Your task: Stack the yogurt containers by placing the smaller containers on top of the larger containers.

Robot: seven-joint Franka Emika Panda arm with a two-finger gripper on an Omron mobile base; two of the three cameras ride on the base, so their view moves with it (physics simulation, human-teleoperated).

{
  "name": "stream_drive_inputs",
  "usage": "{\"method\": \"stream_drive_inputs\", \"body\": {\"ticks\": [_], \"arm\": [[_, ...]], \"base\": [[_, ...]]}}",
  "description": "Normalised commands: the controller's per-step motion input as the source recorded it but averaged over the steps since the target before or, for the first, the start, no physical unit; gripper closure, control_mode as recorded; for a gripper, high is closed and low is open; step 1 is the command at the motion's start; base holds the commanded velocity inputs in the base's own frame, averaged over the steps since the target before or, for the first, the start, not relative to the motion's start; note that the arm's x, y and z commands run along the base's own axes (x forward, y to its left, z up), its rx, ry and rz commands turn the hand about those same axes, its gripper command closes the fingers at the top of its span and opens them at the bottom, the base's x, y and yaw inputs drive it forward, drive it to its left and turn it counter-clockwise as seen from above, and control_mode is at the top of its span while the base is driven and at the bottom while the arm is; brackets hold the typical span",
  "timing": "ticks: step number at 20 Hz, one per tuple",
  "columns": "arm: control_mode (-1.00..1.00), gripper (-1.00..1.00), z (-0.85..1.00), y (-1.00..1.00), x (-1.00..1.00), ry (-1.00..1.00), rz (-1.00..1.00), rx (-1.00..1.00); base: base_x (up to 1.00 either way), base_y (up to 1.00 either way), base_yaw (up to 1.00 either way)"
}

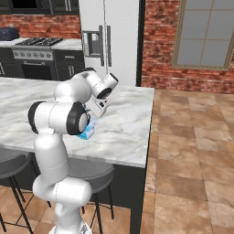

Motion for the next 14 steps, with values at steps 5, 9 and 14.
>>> {"method": "stream_drive_inputs", "body": {"ticks": [5,9,14], "arm": [[-1.0,1.0,-0.07,0.0,0.11,0.0,0.0,0.0],[-1.0,1.0,-0.06,0.0,0.08,0.0,0.0,0.0],[-1.0,1.0,-0.04,0.0,-0.03,0.0,0.0,0.0]], "base": [[0.0,0.0,0.0],[0.0,0.0,0.0],[0.0,0.0,0.0]]}}
